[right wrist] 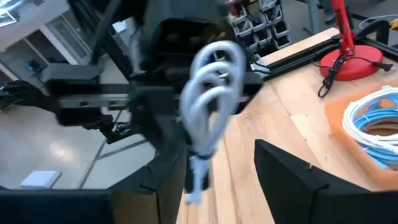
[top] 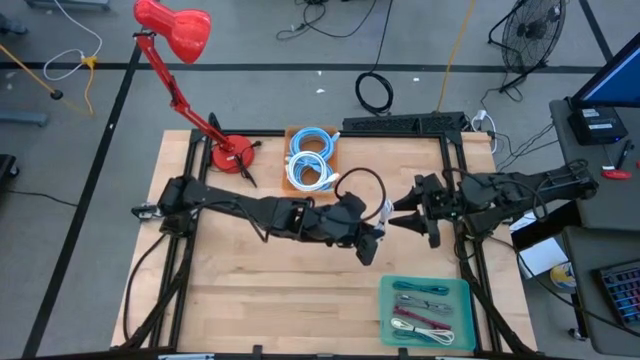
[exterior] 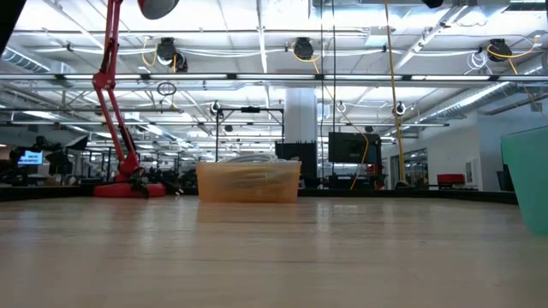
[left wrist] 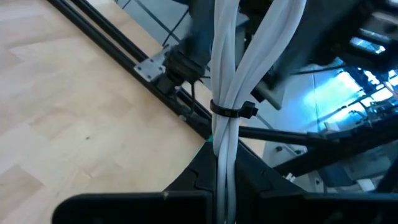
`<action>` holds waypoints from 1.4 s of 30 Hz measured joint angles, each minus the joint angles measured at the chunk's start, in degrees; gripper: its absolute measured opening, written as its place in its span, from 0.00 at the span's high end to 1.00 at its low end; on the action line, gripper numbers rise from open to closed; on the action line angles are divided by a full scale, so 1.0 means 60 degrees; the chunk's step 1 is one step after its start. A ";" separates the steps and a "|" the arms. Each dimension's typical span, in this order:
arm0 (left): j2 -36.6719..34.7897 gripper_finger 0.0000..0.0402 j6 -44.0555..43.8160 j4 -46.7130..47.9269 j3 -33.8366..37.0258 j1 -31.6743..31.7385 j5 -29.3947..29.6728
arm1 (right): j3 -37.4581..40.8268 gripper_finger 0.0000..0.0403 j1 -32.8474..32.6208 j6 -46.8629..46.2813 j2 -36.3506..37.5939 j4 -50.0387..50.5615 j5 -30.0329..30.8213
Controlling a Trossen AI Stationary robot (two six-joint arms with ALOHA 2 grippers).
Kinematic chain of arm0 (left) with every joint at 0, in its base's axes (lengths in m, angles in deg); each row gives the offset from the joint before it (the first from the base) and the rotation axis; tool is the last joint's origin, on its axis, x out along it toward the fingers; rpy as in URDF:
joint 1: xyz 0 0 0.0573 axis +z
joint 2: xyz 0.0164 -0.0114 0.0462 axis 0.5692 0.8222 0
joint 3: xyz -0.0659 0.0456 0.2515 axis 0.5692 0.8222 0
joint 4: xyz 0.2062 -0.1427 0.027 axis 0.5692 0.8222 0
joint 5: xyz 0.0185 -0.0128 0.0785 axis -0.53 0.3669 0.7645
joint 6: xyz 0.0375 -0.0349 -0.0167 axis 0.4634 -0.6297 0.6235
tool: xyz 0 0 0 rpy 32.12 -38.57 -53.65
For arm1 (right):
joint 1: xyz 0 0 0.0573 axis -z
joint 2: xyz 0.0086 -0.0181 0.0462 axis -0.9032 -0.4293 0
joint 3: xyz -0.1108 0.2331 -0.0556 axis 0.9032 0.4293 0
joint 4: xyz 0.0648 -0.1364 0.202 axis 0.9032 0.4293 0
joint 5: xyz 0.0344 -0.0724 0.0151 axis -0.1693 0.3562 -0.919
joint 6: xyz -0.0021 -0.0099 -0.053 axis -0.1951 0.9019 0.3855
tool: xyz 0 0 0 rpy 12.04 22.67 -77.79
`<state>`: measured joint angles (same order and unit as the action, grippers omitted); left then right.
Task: Pick & Place USB Port
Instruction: Put the white charger cable into the green bin
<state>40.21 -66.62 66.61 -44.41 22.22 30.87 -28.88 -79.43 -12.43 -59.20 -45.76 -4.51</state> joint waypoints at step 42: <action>-0.0015 0.96 0.0240 -0.0404 -0.0025 0.0361 -0.0910 | 0.0000 0.85 0.0099 0.0307 -0.0280 -0.0852 -0.0335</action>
<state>40.12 -65.17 64.19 -44.56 24.39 25.41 -28.88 -78.84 -10.58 -60.89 -50.88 -6.52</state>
